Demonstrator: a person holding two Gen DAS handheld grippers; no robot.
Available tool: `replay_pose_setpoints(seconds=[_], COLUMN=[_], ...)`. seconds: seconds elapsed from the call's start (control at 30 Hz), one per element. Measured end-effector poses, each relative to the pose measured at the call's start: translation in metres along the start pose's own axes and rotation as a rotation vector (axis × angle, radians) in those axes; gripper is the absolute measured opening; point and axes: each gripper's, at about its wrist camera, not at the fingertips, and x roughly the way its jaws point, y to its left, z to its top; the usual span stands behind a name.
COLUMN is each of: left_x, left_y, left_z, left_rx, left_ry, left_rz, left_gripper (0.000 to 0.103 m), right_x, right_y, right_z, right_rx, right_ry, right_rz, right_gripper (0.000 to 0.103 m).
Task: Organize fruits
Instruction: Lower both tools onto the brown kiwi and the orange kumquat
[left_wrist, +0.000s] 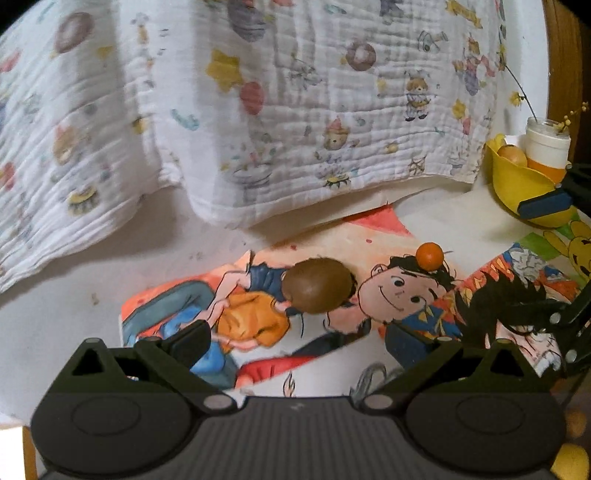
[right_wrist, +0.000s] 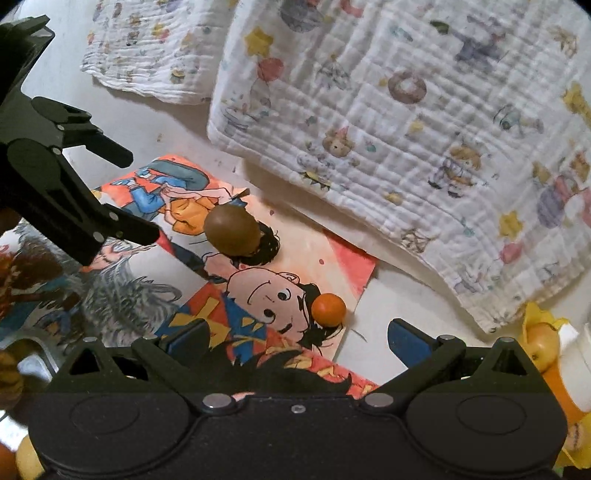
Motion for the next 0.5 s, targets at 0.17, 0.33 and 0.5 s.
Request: replay_pose_setpoints(seconds=[0.17,0.33,0.5], left_x=[0.026,0.048,0.067], left_y=[-0.001,0.002,0.002], left_z=[0.004,0.005,0.003], left_rx=[0.009,0.004,0.032], left_ry=[0.01,0.014,-0.003], left_rz=[-0.024,-0.062,-0.085], left_gripper=[0.102,0.102,0.103], right_x=[0.018,0.037,0.055], right_y=[-0.001,-0.006,-0.015], right_z=[0.0,-0.001,-0.004], right_rx=[0.026,0.072,0.124], right_ry=[-0.009,0.014,0.028], right_rz=[-0.001,-0.006,-0.014], right_gripper=[0.102,0.097,0.091])
